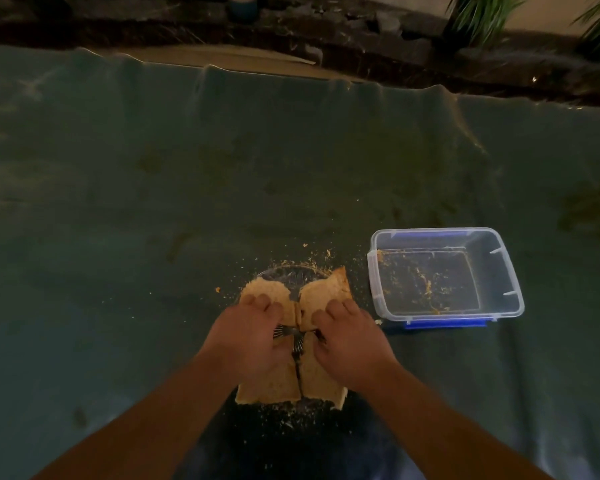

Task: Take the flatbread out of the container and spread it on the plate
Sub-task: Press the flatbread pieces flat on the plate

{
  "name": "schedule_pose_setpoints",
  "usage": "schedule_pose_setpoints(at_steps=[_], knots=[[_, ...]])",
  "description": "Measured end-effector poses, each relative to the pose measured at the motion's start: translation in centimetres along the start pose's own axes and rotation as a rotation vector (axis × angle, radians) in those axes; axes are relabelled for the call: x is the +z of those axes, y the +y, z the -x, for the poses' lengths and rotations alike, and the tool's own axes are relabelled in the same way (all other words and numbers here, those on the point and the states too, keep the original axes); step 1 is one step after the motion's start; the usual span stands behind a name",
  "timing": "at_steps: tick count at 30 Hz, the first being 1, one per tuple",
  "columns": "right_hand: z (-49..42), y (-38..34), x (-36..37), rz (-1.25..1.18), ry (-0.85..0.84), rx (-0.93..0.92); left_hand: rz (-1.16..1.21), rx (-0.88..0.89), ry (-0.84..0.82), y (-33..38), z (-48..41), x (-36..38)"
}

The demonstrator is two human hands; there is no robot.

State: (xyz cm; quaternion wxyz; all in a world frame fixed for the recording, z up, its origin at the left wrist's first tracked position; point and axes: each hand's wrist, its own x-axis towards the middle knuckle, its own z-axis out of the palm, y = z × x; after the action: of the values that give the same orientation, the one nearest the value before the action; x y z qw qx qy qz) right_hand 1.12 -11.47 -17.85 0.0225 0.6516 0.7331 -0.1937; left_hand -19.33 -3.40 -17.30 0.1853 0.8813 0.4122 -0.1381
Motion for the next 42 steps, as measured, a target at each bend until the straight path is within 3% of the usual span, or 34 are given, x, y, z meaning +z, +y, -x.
schedule_pose_setpoints(at_steps=[9,13,16,20,26,30,33,42], knots=[[-1.9,-0.3,0.5,0.039,-0.022,0.058,0.003,-0.076,0.02,0.5,-1.4,0.7],[-0.5,-0.2,0.4,0.087,0.056,-0.032,0.008,0.048,0.195,0.1,0.0,1.0],[2.0,0.2,1.7,0.095,-0.043,-0.179,-0.04,0.199,0.097,-0.2,1.6,2.4],[2.7,1.4,2.9,0.191,-0.123,-0.269,-0.112,0.176,-0.041,-0.9,2.2,3.9],[1.8,2.1,2.5,0.225,-0.029,-0.324,-0.145,0.245,0.149,-1.3,1.9,3.8],[0.7,1.2,2.2,0.144,0.077,-0.157,-0.103,0.179,0.175,-1.3,0.8,3.2],[-0.6,0.6,2.5,0.11,0.01,-0.042,-0.086,0.107,0.081,-1.1,-0.1,3.4],[0.2,-1.6,4.6,0.07,0.032,0.073,-0.042,0.061,0.136,-0.4,0.3,4.7]])
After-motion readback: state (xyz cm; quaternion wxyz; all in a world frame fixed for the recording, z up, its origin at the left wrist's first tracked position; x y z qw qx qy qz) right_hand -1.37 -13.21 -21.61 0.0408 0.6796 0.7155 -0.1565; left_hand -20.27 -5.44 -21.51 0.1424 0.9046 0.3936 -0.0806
